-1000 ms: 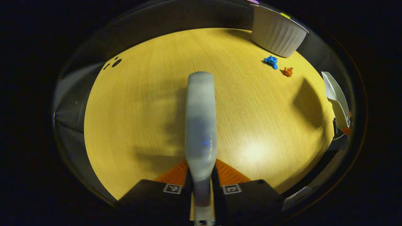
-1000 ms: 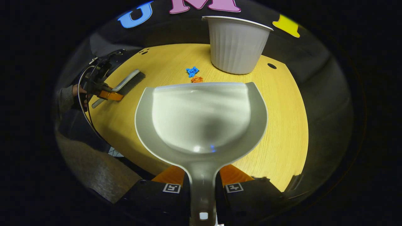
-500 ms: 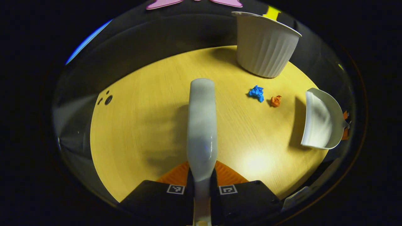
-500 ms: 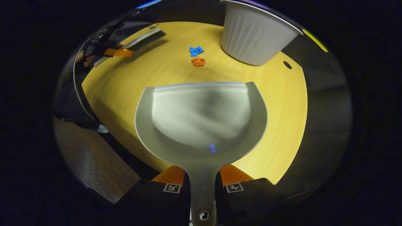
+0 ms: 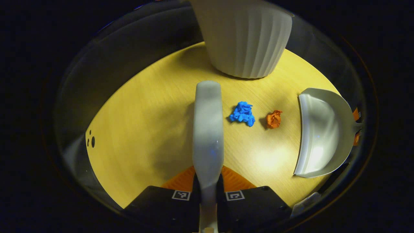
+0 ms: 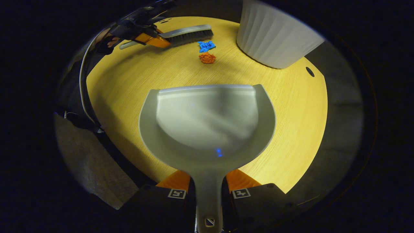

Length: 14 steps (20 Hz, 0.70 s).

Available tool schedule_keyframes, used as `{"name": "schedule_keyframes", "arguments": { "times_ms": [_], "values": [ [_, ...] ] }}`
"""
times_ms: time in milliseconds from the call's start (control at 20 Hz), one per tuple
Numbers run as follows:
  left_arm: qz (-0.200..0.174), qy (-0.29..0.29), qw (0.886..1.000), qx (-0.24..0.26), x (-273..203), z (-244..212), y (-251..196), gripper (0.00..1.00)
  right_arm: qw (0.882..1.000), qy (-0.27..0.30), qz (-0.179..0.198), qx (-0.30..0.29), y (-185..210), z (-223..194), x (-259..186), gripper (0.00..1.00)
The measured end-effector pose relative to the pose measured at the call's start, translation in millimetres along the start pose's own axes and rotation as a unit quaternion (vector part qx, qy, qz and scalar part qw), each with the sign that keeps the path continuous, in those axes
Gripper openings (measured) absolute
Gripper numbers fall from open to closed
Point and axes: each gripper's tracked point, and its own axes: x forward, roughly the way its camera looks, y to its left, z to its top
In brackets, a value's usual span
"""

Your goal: Pick up the small broom and dustpan from the desktop, sweep the trash into the dustpan with the broom, and then empty the trash into the garbage bin.

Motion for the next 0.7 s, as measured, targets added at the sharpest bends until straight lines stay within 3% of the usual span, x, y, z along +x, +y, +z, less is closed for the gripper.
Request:
{"name": "schedule_keyframes", "arguments": {
  "times_ms": [50,150,200,250,350,400,450,600,700],
  "values": [
    [-0.004,0.006,1.000,0.008,3.5,4.6,-5.4,0.23,1.000,-0.005,0.005,0.002,0.4,3.3,1.6,0.41],
    [-0.013,0.014,1.000,0.025,6.6,11.8,-16.1,0.25,1.000,-0.011,0.008,0.003,-2.0,7.9,5.4,0.37],
    [-0.020,0.015,0.999,0.031,8.4,15.2,-23.2,0.25,1.000,-0.015,0.009,0.004,-3.5,9.4,8.0,0.41],
    [-0.031,0.018,0.999,0.035,3.0,17.4,-27.9,0.25,1.000,-0.018,0.011,0.004,-4.5,10.1,9.2,0.36],
    [-0.062,0.019,0.997,0.042,-4.6,19.8,-45.3,0.25,1.000,-0.025,0.012,0.004,-6.8,11.9,11.9,0.37],
    [-0.078,0.021,0.996,0.046,-8.3,18.5,-55.9,0.25,1.000,-0.027,0.012,0.002,-7.6,12.4,13.2,0.41],
    [-0.093,0.024,0.994,0.048,-10.3,16.2,-66.9,0.25,0.999,-0.030,0.013,0.000,-8.1,12.5,14.0,0.37],
    [-0.136,0.033,0.989,0.052,-17.5,11.1,-94.6,0.25,0.999,-0.038,0.014,-0.001,-8.3,9.9,14.1,0.37],
    [-0.167,0.039,0.984,0.054,-24.0,7.5,-111.1,0.25,0.999,-0.042,0.014,0.000,-8.4,8.5,16.6,0.41]
  ]
}}
